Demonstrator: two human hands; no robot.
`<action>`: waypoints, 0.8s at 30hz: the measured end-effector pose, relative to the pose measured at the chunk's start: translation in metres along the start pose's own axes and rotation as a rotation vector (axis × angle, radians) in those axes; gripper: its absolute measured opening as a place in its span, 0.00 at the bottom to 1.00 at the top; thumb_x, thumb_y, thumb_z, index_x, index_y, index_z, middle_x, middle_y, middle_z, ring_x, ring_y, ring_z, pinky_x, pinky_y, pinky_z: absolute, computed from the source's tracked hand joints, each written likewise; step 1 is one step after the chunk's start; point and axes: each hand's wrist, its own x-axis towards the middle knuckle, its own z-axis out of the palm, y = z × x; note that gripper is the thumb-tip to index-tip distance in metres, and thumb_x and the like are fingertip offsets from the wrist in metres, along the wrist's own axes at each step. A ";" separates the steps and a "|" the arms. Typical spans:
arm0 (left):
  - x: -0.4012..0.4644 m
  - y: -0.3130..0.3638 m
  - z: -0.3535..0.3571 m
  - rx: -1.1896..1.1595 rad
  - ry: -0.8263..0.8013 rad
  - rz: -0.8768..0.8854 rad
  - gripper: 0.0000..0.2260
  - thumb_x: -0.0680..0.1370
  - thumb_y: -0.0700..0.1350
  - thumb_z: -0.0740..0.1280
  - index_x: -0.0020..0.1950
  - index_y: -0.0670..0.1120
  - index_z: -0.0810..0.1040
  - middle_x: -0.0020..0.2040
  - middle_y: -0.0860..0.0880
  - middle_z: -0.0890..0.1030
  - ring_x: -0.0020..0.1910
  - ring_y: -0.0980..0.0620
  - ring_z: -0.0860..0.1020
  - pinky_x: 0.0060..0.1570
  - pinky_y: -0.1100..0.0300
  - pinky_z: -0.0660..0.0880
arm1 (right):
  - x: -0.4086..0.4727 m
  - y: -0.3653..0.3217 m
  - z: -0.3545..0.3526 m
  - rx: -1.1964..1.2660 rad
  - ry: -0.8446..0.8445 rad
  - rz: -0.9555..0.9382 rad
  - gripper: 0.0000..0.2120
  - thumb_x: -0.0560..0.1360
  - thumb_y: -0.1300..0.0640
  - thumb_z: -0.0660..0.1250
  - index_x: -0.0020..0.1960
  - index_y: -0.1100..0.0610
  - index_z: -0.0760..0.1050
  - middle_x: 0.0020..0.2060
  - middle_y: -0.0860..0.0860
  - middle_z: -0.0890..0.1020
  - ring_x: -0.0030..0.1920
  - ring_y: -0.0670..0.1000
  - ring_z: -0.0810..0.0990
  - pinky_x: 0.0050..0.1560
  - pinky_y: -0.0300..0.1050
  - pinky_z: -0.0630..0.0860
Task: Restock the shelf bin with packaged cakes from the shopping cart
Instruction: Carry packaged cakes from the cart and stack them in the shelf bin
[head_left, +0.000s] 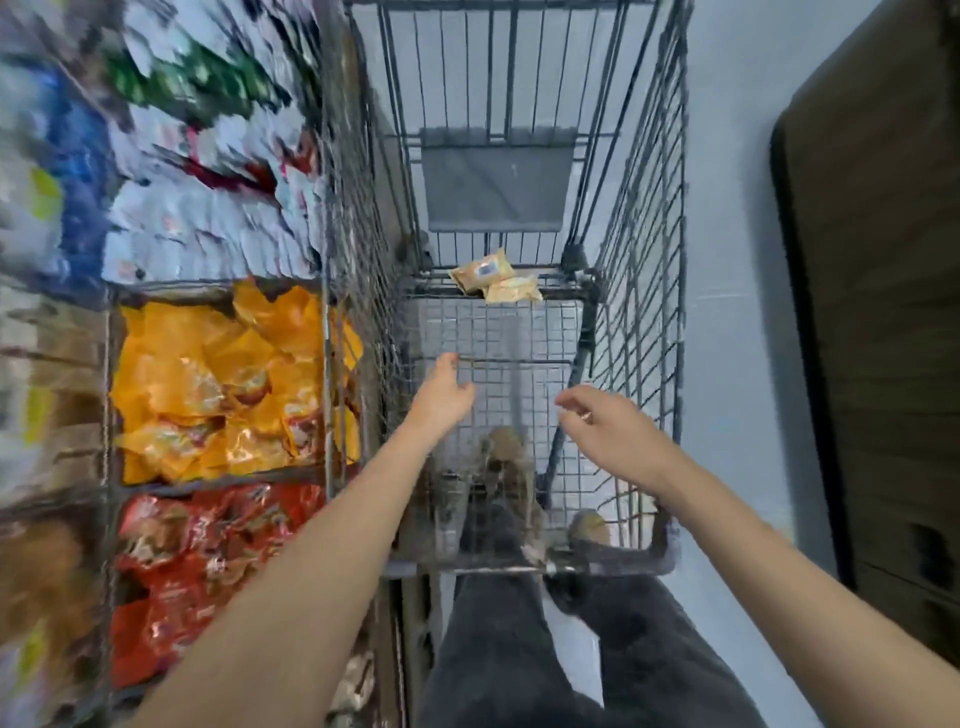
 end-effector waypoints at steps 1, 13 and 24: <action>0.023 -0.003 -0.001 -0.011 0.025 -0.068 0.21 0.81 0.41 0.57 0.73 0.41 0.59 0.58 0.43 0.76 0.37 0.53 0.73 0.34 0.60 0.67 | 0.018 0.001 0.005 0.016 -0.011 0.050 0.15 0.81 0.54 0.56 0.64 0.56 0.72 0.57 0.50 0.77 0.51 0.47 0.74 0.51 0.40 0.69; 0.219 -0.010 0.022 0.370 0.275 0.207 0.23 0.75 0.36 0.62 0.71 0.41 0.63 0.68 0.42 0.65 0.66 0.43 0.65 0.63 0.50 0.67 | 0.169 0.056 0.059 0.344 0.096 0.427 0.08 0.79 0.56 0.57 0.55 0.53 0.74 0.44 0.47 0.80 0.45 0.54 0.82 0.46 0.49 0.77; 0.282 0.008 0.030 0.629 0.425 0.280 0.21 0.75 0.46 0.67 0.66 0.43 0.67 0.64 0.43 0.70 0.63 0.44 0.68 0.59 0.49 0.66 | 0.197 0.073 0.067 0.577 0.117 0.445 0.08 0.80 0.58 0.56 0.54 0.51 0.72 0.47 0.55 0.82 0.41 0.54 0.80 0.36 0.40 0.72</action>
